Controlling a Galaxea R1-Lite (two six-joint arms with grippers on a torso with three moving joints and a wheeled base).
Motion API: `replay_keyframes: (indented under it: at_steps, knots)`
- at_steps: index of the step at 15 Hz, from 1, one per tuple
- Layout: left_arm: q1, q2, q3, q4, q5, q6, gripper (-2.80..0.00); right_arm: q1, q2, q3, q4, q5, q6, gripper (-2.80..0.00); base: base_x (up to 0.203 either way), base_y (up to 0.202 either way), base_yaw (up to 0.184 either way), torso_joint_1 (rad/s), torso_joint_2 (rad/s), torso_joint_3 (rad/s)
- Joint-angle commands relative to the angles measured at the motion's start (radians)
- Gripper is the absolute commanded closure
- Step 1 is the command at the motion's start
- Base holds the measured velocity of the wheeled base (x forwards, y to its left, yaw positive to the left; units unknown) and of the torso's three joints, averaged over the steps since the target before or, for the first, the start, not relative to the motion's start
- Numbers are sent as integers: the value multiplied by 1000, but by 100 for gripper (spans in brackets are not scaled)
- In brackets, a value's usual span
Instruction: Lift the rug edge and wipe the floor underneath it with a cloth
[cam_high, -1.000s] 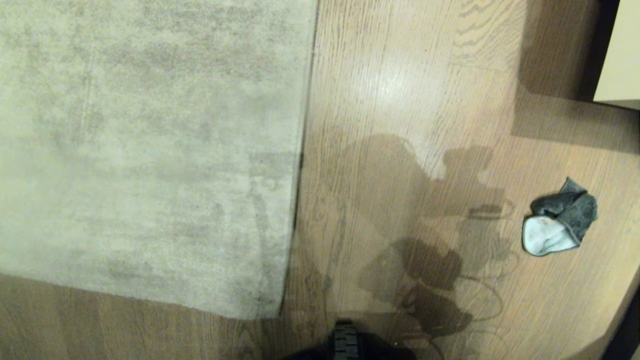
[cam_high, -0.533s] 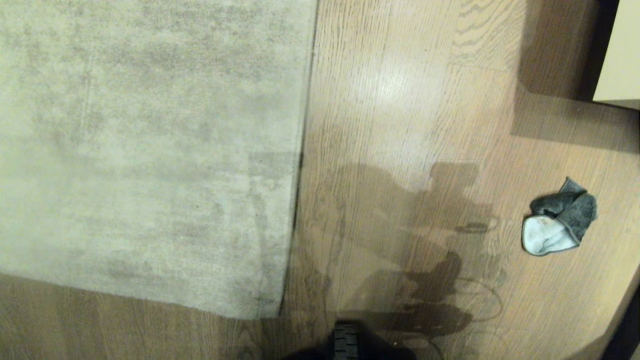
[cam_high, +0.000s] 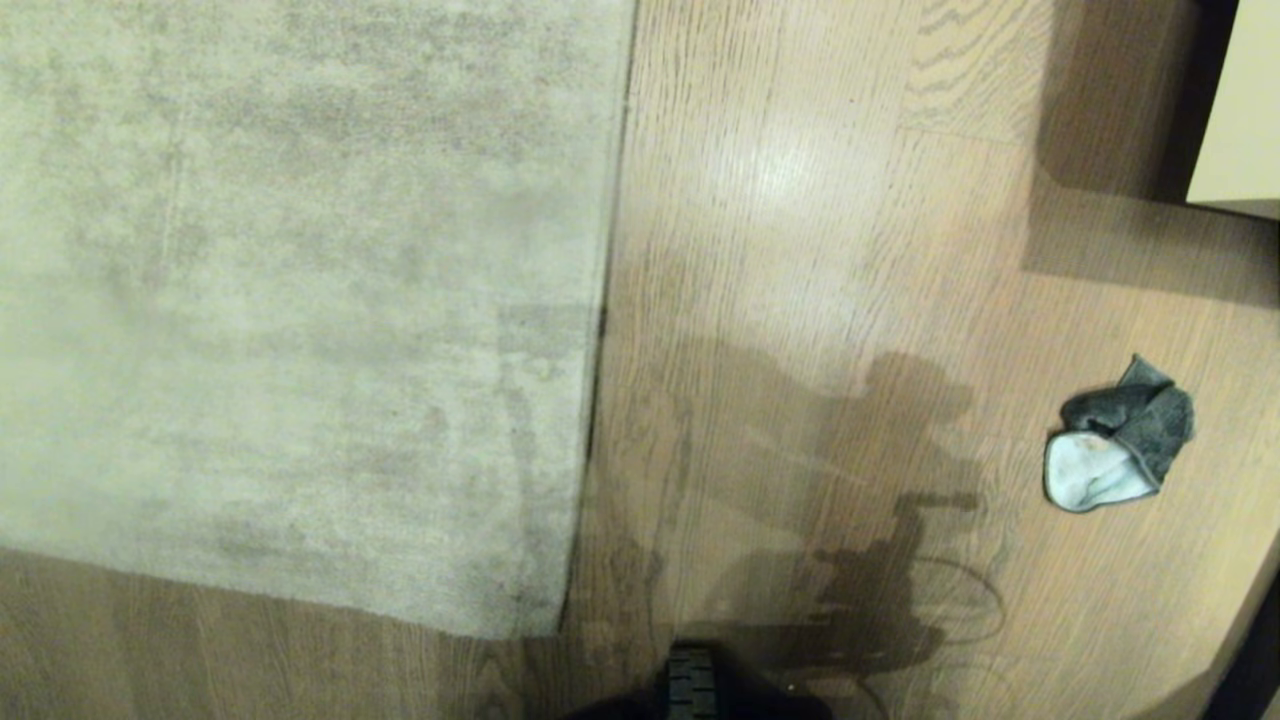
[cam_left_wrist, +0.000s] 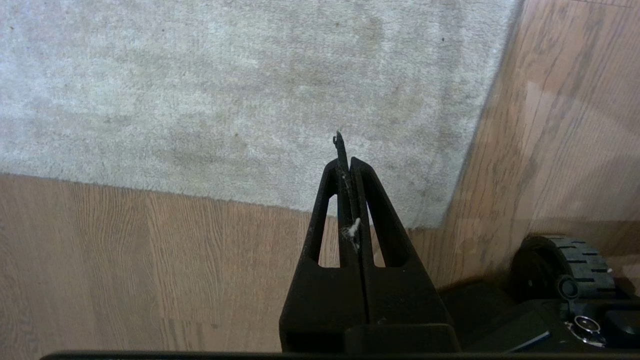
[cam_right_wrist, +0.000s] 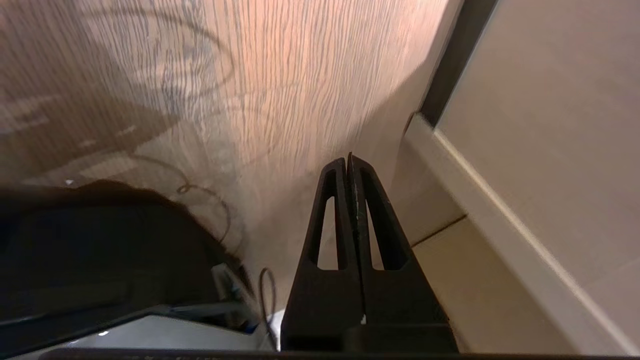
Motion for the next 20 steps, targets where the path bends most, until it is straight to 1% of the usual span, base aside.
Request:
replay_keyframes:
  at_steps: [1,17,19,20]
  knots:
    - [0,1,0,-1,0,0,0,-1,3,0,10,-2,19,0,0,0,0,0,0,0]
    - [0,1,0,-1,0,0,0,-3,-18,0,10,-2,21,0,0,0,0,0,0,0]
    - [0,1,0,-1,0,0,0,26,-32,0,10,-2,21,0,0,0,0,0,0,0]
    - [0,1,0,-1,0,0,0,65,-40,0,10,-2,21,0,0,0,0,0,0,0]
